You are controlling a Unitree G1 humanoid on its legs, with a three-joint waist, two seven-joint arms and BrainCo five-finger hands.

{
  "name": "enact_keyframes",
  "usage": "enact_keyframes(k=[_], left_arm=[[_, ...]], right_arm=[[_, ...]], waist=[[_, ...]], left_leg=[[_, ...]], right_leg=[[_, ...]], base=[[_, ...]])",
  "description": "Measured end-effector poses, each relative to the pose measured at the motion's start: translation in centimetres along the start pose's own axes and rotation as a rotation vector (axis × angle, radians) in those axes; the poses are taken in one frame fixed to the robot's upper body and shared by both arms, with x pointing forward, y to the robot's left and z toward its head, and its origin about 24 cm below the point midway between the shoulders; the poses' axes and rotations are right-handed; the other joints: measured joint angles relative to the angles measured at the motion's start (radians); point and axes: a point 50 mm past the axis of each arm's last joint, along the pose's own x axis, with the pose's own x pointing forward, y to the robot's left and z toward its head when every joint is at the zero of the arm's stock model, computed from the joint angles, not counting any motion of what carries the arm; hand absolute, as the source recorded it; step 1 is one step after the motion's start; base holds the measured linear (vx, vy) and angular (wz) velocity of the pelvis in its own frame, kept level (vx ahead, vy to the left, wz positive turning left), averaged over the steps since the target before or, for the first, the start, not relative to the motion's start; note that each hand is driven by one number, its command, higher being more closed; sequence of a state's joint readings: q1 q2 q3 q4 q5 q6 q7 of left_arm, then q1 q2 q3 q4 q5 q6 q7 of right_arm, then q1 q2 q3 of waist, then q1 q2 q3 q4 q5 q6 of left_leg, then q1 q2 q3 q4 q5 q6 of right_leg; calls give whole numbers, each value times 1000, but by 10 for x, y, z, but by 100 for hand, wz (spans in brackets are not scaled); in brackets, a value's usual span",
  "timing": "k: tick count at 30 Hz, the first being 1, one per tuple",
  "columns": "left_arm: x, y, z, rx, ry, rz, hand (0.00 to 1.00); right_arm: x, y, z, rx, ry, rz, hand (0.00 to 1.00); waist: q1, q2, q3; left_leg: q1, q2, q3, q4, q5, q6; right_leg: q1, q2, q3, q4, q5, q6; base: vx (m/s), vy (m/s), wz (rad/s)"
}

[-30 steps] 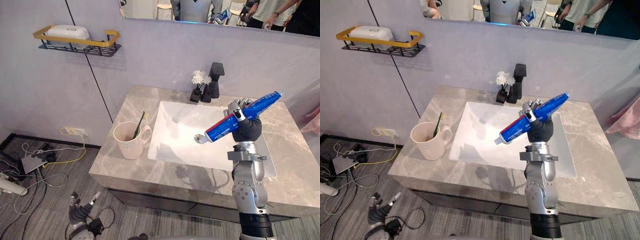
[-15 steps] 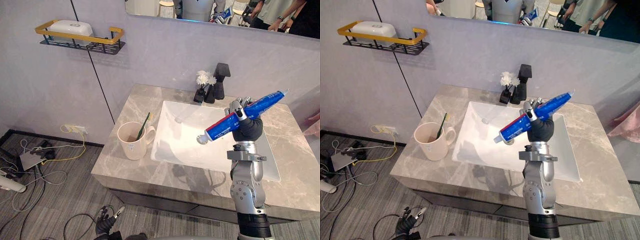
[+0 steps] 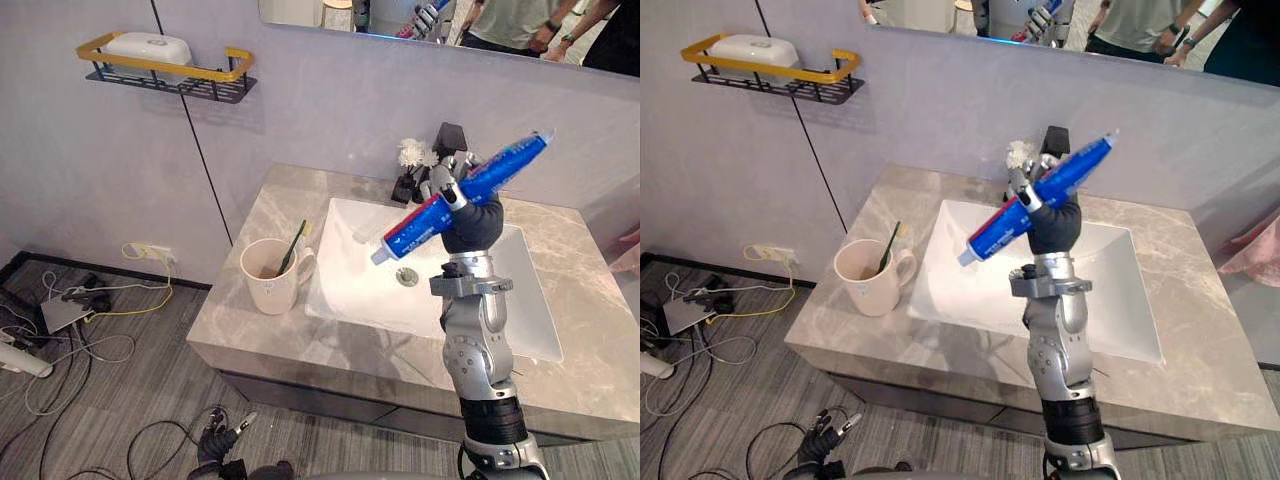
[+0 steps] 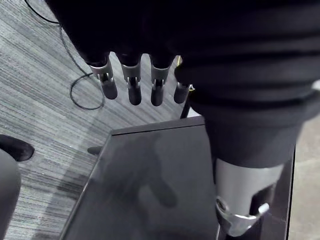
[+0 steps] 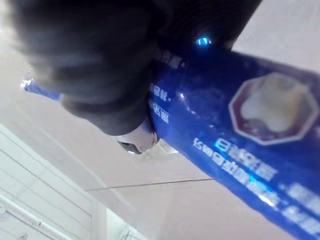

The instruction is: Organize washtable

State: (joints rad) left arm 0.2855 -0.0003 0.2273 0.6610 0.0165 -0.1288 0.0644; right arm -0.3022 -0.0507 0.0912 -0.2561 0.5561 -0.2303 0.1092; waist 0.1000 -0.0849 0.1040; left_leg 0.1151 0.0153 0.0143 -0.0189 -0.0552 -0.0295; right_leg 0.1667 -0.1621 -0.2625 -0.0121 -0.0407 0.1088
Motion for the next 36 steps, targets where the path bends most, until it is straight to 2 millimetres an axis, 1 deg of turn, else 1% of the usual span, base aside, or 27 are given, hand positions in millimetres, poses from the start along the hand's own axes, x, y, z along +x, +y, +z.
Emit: enact_keyframes(k=[4,7,9,13,15,16,20,24,30,32,36], left_arm=[[1,-1,1,14,-5,-10,0],[2,-4,5,47,-20,-37,0],[3,-4,6,66,-25,-47,0],[5,-3,6,81,-21,-51,0],[5,-2,5,87,-19,-52,0],[5,-1,5,105,-14,-56,0],[5,-1,4,122,-13,-63,0],[5,2,2,132,-5,-61,0],[5,2,3,156,-9,-71,0],[6,3,4,167,-12,-76,0],[6,3,4,170,-12,-74,0]], right_arm=[[13,16,1,2,-19,81,100],[23,26,1,-12,-26,149,100],[32,36,-6,-23,-6,199,100],[37,46,-13,-35,24,251,100],[39,48,-13,-48,22,265,100],[44,50,-14,-67,19,278,100],[53,54,-17,-105,29,306,100],[57,64,-26,-146,64,361,100],[64,72,-32,-204,82,405,100],[64,76,-35,-220,87,424,100],[66,77,-45,-268,127,432,100]], waist=[[2,0,0],[23,0,0],[25,0,0],[31,-1,0],[33,-1,0],[36,-1,0],[46,-1,0],[51,-3,-1],[61,-10,-2],[69,-13,-2],[79,-17,-2]], left_leg=[[-1,1,-10,0,0,0],[-2,2,-10,1,0,0],[-5,3,-12,3,0,0],[-11,3,-14,7,0,0],[-14,3,-15,9,0,0],[-17,3,-15,11,0,0],[-26,3,-18,19,0,-1],[-33,4,-26,20,2,-4],[-36,4,-29,20,3,-4],[-41,4,-28,21,3,-4],[-46,3,-32,23,3,-4]], right_leg=[[0,1,-12,8,0,0],[0,2,-12,5,0,0],[0,3,-12,4,0,0],[0,3,-12,2,0,0],[-1,3,-12,1,0,0],[-2,3,-12,-2,0,0],[-3,4,-14,-7,0,0],[-6,7,-17,-8,0,0],[-8,7,-18,-8,0,-1],[-13,8,-17,-8,0,-1],[-15,7,-22,-8,1,-1]], base=[[3,-16,8],[0,0,0],[0,0,0],[-39,-22,2],[-41,-21,1],[-39,-22,-1],[-35,-22,3],[-34,-23,4],[-10,-5,0],[0,0,0],[-11,-5,2]])
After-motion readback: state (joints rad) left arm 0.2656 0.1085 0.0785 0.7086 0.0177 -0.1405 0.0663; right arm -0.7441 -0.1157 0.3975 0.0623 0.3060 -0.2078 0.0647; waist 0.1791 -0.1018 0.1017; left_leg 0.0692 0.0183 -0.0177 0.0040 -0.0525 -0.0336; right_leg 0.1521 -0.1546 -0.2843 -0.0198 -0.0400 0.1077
